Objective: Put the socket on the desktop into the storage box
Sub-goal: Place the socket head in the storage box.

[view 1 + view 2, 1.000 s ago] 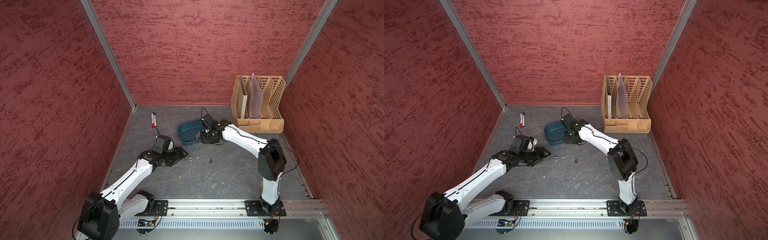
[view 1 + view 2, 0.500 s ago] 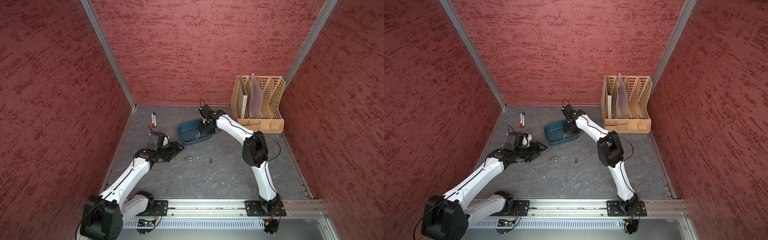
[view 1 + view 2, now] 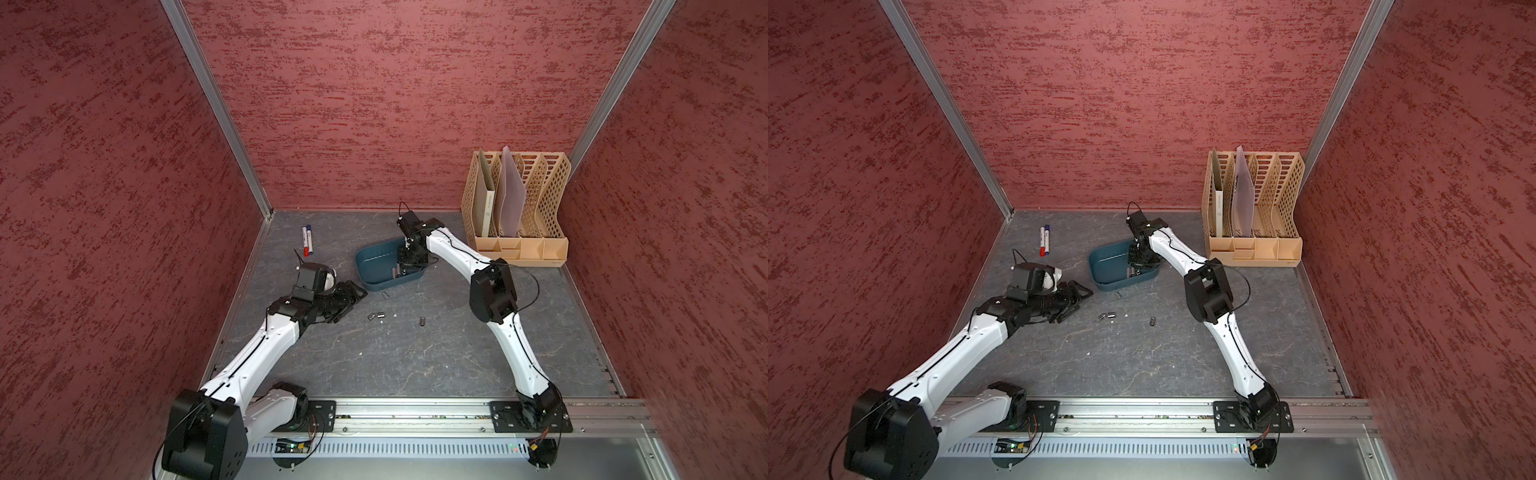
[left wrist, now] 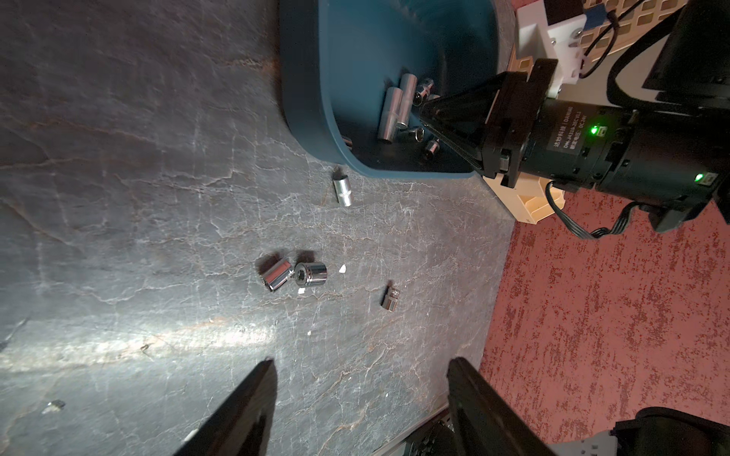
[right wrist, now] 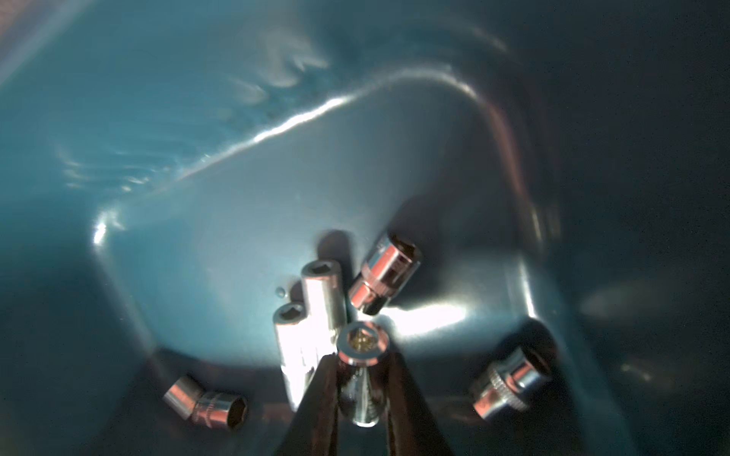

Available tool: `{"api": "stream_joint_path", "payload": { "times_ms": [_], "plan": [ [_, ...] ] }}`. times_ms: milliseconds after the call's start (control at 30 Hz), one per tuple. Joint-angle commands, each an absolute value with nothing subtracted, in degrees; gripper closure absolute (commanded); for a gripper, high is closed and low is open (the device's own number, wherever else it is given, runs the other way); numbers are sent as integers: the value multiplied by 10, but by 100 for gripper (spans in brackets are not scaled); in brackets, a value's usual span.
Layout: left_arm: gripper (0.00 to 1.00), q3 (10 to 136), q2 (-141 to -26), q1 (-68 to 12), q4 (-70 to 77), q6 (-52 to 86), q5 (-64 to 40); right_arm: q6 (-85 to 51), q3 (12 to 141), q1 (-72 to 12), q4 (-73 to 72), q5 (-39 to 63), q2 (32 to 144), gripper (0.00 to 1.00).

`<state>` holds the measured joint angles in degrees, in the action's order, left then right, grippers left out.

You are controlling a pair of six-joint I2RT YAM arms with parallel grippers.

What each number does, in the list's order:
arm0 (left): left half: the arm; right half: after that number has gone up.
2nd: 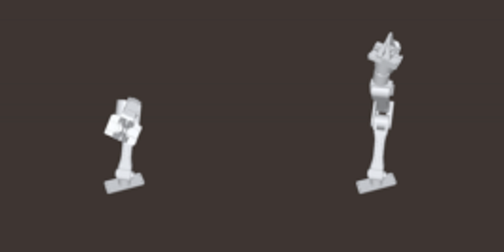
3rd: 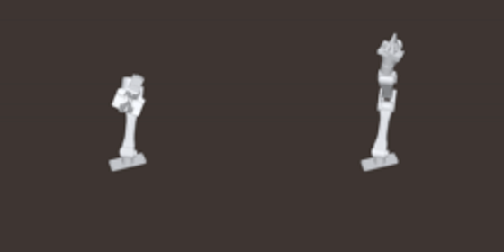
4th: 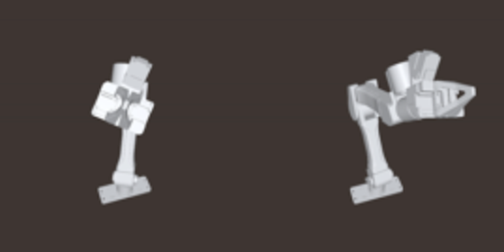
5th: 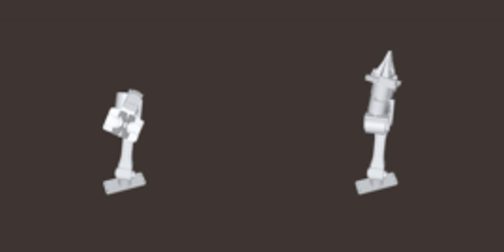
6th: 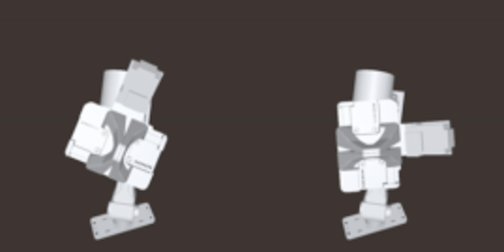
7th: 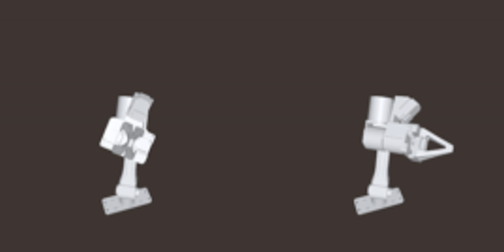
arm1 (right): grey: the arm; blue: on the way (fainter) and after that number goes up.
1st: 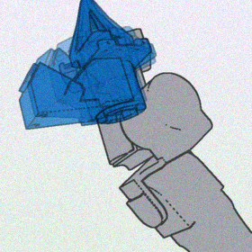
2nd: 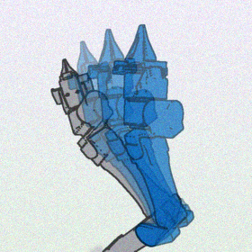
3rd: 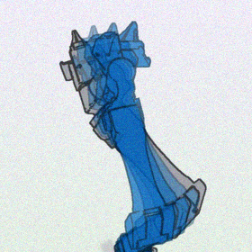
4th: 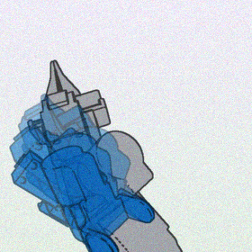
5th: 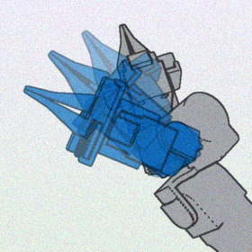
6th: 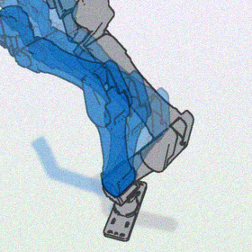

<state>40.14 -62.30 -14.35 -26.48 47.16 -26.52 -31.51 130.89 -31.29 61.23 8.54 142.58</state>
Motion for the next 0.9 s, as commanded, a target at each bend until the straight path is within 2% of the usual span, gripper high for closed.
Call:
{"api": "stream_joint_path", "payload": {
  "times_ms": [0, 200, 633, 867],
  "plan": [
    [29, 396, -621, -138, -257, 473, -269, -317, 1329, -309, 623, 91, 1425, 73],
    [29, 393, -621, -137, -258, 472, -269, -317, 1330, -310, 622, 84, 1415, 64],
    [28, 396, -622, -138, -272, 467, -267, -311, 1321, -311, 623, 78, 1379, 64],
    [28, 406, -623, -166, -300, 447, -240, -306, 1273, -319, 610, 62, 1324, 61]
  ]
}}
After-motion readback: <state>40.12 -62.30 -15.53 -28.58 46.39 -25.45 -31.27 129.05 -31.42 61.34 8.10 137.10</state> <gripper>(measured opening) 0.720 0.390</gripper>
